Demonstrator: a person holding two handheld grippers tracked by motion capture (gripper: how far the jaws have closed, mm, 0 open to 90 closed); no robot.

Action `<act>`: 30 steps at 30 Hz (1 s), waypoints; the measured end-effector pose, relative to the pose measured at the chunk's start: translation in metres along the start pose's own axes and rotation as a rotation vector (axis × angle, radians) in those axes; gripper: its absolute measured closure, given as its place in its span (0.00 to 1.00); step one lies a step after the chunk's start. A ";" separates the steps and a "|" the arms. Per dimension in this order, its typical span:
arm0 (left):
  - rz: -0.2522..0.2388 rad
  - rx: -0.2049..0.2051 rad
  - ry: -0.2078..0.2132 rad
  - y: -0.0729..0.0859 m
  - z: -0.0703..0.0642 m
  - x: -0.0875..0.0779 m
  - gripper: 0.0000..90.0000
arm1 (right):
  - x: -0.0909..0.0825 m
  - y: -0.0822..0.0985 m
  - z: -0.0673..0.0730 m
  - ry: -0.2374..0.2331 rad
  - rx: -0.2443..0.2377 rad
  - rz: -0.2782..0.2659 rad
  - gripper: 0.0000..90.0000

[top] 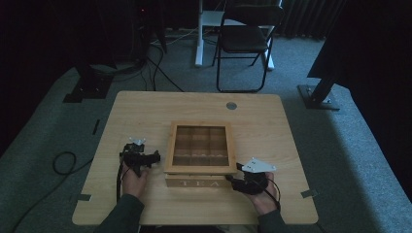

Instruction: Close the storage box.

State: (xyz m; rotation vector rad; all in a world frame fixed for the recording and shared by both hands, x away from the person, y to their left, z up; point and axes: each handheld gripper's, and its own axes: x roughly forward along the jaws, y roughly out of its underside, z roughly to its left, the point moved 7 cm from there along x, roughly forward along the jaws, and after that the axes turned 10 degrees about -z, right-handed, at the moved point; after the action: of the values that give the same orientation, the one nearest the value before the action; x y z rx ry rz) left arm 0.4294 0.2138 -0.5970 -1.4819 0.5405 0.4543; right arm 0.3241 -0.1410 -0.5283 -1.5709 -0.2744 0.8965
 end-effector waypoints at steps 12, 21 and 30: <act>0.000 0.000 0.000 0.000 0.000 0.000 0.02 | -0.005 0.002 0.000 -0.006 0.004 -0.001 0.48; -0.001 0.000 0.000 0.000 0.000 0.000 0.02 | -0.008 0.006 0.000 -0.011 0.006 0.012 0.47; 0.000 0.000 0.000 0.000 0.000 0.000 0.02 | -0.010 0.012 0.000 -0.017 0.011 0.028 0.47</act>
State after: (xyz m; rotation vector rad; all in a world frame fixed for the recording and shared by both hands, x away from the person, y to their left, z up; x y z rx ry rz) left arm 0.4294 0.2138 -0.5970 -1.4818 0.5405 0.4544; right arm 0.3135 -0.1501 -0.5355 -1.5611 -0.2599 0.9323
